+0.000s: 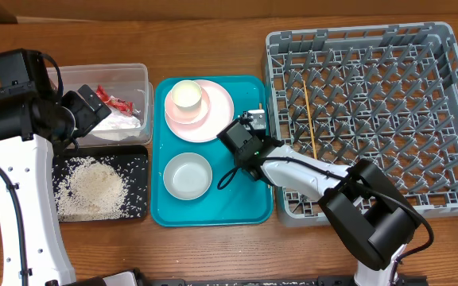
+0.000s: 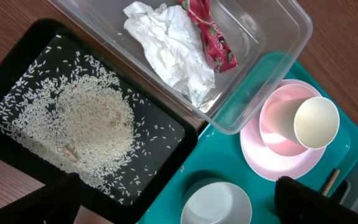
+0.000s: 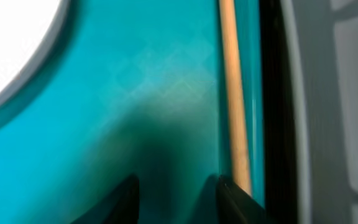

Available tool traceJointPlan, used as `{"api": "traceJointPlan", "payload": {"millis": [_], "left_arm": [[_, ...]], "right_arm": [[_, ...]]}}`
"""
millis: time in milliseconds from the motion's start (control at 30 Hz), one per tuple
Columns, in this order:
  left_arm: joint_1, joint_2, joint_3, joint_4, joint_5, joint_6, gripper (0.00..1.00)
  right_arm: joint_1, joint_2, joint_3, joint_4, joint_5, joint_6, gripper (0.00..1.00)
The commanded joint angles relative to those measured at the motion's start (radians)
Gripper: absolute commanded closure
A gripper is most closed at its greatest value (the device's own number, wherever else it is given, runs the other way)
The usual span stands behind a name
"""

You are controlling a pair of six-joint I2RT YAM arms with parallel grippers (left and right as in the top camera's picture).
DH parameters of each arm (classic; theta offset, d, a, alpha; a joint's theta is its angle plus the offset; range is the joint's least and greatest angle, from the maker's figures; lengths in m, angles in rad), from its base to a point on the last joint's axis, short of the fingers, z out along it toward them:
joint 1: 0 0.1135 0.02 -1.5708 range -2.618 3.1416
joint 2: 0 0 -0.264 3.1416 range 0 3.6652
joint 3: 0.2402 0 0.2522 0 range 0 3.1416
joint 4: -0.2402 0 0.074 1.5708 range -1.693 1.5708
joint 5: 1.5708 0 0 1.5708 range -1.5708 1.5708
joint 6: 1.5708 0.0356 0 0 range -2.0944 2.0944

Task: Sort waste into correct bins and load items into the dishwasher
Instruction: 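Return the right gripper to the teal tray and grasp the second chopstick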

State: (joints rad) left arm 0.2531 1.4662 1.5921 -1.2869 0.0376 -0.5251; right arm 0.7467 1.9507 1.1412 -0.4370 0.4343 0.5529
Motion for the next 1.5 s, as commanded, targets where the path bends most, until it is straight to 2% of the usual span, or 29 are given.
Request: {"api": "traceJointPlan", "payload": {"millis": [0,533,1033,1200,1467], "left_arm": [[0.002,0.005,-0.003,0.001,0.004,-0.003,0.0],[0.002,0.005,-0.003,0.001,0.004,-0.003,0.0],[0.002,0.005,-0.003,0.001,0.004,-0.003,0.0],[0.002,0.005,-0.003,0.001,0.004,-0.003,0.0],[0.002,0.005,-0.003,0.001,0.004,-0.003,0.0]], "right_arm": [[-0.006,0.009,0.033,-0.034,0.011,0.002,0.59],[0.025,-0.071,0.046,-0.028,0.009,-0.004,0.51],[0.019,-0.069,0.042,-0.014,0.01,-0.028,0.53],[0.018,-0.045,0.027,-0.01,0.01,0.024,0.53],[0.003,0.001,0.025,0.0,-0.013,0.024,0.53]]}}
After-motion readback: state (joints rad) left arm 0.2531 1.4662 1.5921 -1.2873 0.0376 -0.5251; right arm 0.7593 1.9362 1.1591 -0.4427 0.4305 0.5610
